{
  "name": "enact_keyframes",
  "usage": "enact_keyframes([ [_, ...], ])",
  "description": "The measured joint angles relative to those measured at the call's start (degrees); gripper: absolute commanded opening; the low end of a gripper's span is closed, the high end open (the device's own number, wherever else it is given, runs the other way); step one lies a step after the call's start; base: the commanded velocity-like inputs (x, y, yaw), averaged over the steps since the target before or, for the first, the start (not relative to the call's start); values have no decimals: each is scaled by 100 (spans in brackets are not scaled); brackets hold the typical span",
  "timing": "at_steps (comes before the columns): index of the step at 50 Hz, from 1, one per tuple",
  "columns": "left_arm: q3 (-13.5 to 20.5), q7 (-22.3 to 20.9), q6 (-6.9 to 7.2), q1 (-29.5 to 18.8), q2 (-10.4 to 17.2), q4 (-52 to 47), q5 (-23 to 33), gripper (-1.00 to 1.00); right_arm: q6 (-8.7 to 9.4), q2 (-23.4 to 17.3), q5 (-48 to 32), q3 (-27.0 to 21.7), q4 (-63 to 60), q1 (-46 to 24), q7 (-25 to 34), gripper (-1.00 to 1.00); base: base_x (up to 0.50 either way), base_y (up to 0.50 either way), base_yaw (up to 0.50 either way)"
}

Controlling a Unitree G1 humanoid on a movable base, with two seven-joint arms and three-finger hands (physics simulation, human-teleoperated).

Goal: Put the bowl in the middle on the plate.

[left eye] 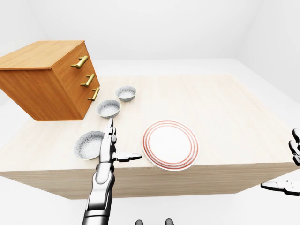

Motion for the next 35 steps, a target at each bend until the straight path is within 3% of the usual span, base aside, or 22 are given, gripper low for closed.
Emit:
enact_keyframes([
  [12, -13, 9, 135, 80, -21, -251, 17, 100, 0, -8, 174, -73, 44, 9, -103, 100, 0, 0, 0],
  [35, -16, 11, 181, 107, -29, -339, 24, 100, 0, -17, 258, -101, 41, 11, -155, 100, 0, 0, 0],
])
